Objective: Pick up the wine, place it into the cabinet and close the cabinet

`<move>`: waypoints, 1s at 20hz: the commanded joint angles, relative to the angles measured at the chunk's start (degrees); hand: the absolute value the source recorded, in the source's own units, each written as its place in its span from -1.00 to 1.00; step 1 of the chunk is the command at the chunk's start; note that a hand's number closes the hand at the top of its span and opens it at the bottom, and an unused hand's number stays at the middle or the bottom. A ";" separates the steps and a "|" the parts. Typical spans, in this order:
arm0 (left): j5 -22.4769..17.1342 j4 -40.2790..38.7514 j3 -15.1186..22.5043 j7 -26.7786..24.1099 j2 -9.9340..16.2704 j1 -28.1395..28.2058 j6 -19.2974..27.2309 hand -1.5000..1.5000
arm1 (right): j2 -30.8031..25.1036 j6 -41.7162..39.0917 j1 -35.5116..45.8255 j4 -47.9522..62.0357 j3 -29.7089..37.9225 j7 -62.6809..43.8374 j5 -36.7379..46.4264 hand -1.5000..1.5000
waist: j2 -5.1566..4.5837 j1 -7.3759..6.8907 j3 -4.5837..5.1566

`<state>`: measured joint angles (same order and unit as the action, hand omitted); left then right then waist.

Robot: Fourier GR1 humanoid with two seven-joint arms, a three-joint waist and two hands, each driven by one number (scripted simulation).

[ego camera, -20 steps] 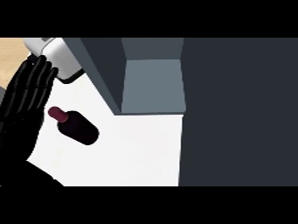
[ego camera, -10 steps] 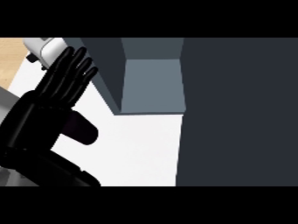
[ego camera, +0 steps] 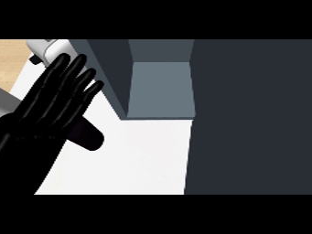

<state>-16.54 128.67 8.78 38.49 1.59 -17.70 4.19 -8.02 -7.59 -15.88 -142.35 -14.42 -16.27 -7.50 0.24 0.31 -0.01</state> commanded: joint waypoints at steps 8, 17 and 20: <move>5.10 10.87 3.46 9.91 -0.03 0.69 6.47 -1.00 | -0.99 3.58 -1.71 -15.36 -2.05 -10.74 -1.30 -1.00 | 0.09 -0.06 0.02; 6.36 9.17 -1.14 12.46 1.31 -5.10 7.98 -1.00 | -1.96 3.69 -4.43 -15.11 -5.61 -8.18 1.90 -1.00 | 0.03 0.56 0.00; 8.46 13.76 0.99 12.48 1.21 0.31 8.46 -1.00 | -2.02 5.48 0.62 -14.51 -1.95 -11.27 -0.32 -1.00 | -0.01 -0.13 0.03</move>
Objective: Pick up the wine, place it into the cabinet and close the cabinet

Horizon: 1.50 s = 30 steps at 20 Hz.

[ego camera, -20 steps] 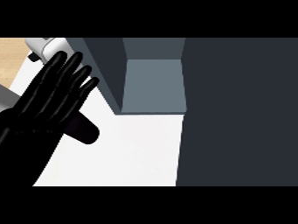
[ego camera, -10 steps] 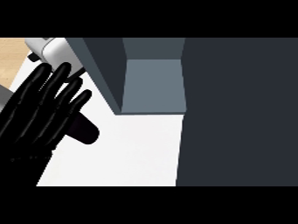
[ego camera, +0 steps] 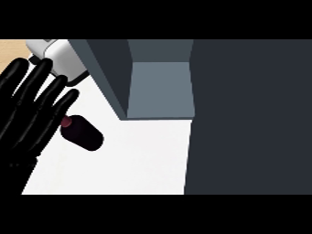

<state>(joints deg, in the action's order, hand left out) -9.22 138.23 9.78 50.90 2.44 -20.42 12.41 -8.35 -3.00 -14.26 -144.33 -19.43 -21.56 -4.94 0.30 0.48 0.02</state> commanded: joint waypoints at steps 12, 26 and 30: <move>-4.78 -1.93 -13.35 1.44 6.12 -2.20 -2.57 -1.00 | -2.42 2.58 -1.26 -15.71 -1.10 -9.51 -0.21 -1.00 | -0.02 0.38 0.03; -14.62 -11.07 -26.45 -9.46 10.34 6.91 -14.46 -1.00 | -2.86 4.61 3.11 -13.41 -0.13 -10.41 -0.66 -1.00 | -0.19 -0.06 0.05; -18.21 -16.38 -30.72 -13.59 11.92 8.99 -19.50 -1.00 | -2.85 4.75 3.24 -13.88 -1.24 -10.69 -0.67 -1.00 | -0.16 0.24 0.08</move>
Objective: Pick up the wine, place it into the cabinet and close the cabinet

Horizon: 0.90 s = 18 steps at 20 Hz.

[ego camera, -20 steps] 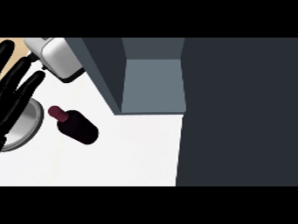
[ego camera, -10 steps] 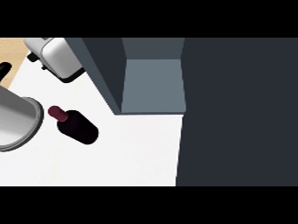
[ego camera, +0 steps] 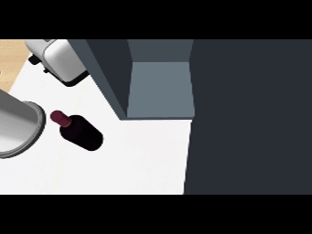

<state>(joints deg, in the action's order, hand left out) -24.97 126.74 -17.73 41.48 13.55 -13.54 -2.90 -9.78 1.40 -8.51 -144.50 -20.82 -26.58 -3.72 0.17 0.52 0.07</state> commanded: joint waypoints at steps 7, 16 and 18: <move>1.82 -8.42 0.35 -9.64 -2.77 6.20 -6.49 -1.00 | -0.08 2.24 -0.51 -12.96 -3.82 -6.25 2.57 -1.00 | 0.02 0.25 -0.01; 3.06 -19.21 -0.63 -18.45 -1.79 9.65 -14.54 -1.00 | -0.74 3.53 -0.92 -14.89 -5.33 -7.35 2.95 -1.00 | 0.14 0.47 -0.01; 6.06 -24.98 0.72 -22.65 -3.10 7.28 -14.64 -1.00 | -0.92 3.84 0.07 -13.00 -3.72 -6.78 2.35 -1.00 | -0.05 0.57 -0.02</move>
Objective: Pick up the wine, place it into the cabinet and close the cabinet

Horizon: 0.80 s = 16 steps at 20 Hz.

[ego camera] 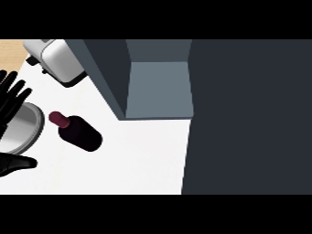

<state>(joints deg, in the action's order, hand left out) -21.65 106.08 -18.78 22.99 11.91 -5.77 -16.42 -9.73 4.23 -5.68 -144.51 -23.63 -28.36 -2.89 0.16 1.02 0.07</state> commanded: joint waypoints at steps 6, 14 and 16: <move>5.51 -9.68 1.60 -11.20 -1.47 3.70 -5.08 -1.00 | -3.06 0.26 -6.03 -15.72 -0.51 -4.77 -0.13 -1.00 | 0.09 0.18 -0.01; 9.69 -22.54 0.78 -17.64 -0.31 -1.19 -4.10 -1.00 | -5.02 -1.02 -6.26 -15.11 2.60 -2.45 -2.83 -1.00 | -0.08 0.11 -0.02; 13.28 -27.29 2.29 -20.62 -1.88 -4.03 -1.86 -1.00 | -4.13 0.29 -3.62 -14.52 1.78 -3.61 -1.63 -1.00 | -0.20 0.54 0.04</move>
<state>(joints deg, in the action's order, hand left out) -11.77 85.90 -17.15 7.31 10.63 -7.76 -18.87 -12.30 3.98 -8.28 -144.81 -23.05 -25.20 -2.63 0.10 1.41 0.05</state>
